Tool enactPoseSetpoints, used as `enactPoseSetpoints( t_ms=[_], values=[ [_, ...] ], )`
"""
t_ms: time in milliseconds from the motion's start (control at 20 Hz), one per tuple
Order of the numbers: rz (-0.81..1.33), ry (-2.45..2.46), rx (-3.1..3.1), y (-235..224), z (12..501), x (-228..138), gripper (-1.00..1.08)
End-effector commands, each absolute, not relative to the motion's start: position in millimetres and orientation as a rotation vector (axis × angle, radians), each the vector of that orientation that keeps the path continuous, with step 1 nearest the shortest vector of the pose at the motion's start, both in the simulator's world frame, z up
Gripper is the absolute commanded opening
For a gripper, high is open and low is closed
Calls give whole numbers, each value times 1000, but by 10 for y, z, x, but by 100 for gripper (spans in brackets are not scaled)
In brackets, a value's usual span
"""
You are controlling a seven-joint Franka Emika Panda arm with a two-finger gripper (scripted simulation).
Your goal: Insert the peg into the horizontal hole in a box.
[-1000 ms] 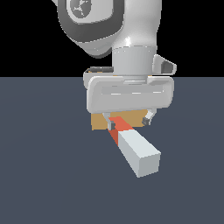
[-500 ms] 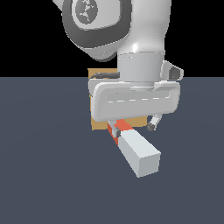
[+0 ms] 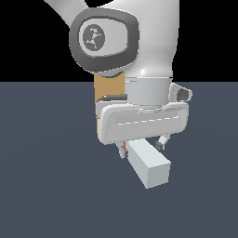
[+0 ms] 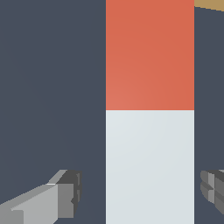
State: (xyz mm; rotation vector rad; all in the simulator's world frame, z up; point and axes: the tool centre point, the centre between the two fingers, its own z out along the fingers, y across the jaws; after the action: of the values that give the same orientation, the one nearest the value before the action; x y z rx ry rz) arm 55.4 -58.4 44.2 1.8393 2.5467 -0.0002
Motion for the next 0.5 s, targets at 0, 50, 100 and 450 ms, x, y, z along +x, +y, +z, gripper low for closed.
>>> enactPoseSetpoints(
  t_ms=[0,50,100,450],
  values=[
    [0,2548,1838,-586,323,553,100],
    [0,2548,1837,-584,293,555,100],
    [0,2548,1837,-585,269,557,100],
    [0,2549,1837,-585,246,570,-100]
  ],
)
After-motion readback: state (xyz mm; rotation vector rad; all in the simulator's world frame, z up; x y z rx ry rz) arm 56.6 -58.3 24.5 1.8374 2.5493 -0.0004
